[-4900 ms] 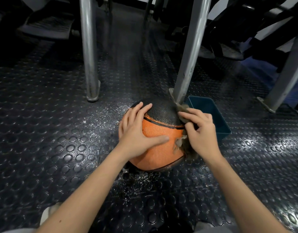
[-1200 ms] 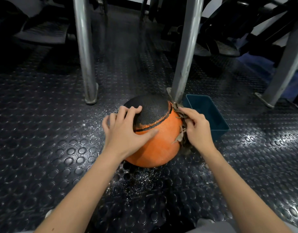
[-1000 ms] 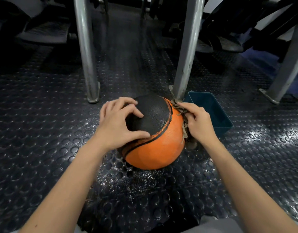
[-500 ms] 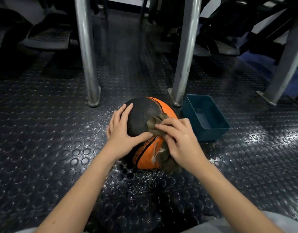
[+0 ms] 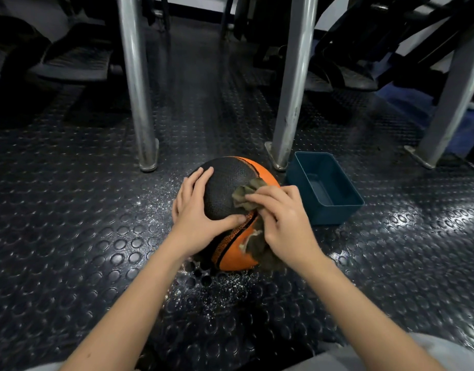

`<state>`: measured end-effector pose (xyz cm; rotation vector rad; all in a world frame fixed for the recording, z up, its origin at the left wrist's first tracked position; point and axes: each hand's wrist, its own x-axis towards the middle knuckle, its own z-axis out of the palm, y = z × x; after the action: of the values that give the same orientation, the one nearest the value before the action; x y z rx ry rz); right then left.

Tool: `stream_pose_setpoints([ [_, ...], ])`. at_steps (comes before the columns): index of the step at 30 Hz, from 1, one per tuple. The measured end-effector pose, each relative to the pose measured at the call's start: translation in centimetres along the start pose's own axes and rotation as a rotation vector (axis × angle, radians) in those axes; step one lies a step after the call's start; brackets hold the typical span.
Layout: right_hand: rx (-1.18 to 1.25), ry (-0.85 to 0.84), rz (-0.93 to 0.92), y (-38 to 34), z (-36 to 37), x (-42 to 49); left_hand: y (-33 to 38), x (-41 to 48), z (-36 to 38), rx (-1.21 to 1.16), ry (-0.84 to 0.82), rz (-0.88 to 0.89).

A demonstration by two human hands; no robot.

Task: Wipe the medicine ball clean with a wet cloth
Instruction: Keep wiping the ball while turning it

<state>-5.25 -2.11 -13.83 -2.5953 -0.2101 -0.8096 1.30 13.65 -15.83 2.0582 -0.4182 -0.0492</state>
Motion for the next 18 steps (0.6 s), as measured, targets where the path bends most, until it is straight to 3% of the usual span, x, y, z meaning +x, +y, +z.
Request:
stream_pose_setpoints([
  [6,0.037,0.054,0.262,2.2,-0.4,3.0,0.6,-0.1,0.6,0.037,-0.010,0.008],
  [13,0.024,0.021,0.064,-1.2,0.1,-0.9,0.4,0.0,0.5,0.017,-0.004,-0.036],
  [18,0.005,0.034,0.176,1.3,-0.2,1.8,0.6,0.0,0.6,0.022,-0.012,0.001],
])
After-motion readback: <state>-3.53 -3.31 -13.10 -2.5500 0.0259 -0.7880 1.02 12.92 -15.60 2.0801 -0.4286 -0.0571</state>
